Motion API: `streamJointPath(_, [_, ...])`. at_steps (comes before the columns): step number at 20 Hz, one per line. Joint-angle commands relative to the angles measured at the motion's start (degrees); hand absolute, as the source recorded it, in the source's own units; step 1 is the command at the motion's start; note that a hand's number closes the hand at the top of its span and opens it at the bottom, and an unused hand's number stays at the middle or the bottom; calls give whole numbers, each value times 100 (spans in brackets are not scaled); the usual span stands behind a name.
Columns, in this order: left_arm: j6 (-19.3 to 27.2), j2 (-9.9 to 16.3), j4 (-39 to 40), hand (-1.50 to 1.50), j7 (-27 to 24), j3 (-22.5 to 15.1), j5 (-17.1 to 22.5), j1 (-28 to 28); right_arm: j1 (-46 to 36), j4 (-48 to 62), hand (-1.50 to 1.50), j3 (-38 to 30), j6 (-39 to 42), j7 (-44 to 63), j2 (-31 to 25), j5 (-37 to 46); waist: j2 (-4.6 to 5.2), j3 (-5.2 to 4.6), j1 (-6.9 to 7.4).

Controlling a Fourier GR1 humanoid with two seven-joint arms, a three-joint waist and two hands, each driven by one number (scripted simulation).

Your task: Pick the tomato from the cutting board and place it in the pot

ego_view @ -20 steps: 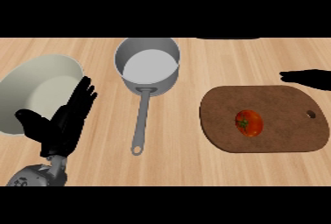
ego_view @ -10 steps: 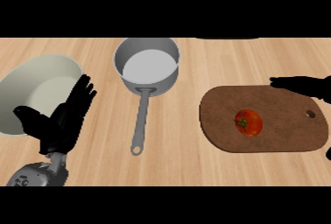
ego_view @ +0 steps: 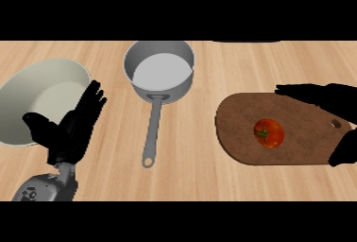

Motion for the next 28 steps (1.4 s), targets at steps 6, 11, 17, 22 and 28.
streamJointPath(6, [-191,-105,-414,0,194,224,-100,195,-31,410,-150,450,-194,-553,175,1178,1,2,25])
streamJointPath(11, [-367,-171,-195,0,248,368,-190,55,-125,635,-150,592,-286,-132,696,1739,3,1,10])
streamJointPath(17, [-575,-371,263,0,20,588,-173,-187,-59,1226,-150,529,-563,-848,596,2165,9,1,-8])
streamJointPath(22, [-543,-423,-217,0,82,436,-412,194,-64,1187,150,429,-600,-1271,902,2022,7,2,13])
streamJointPath(28, [-480,-532,-227,0,167,562,-600,137,117,1000,150,394,-954,-1403,1290,2265,-1,1,-9])
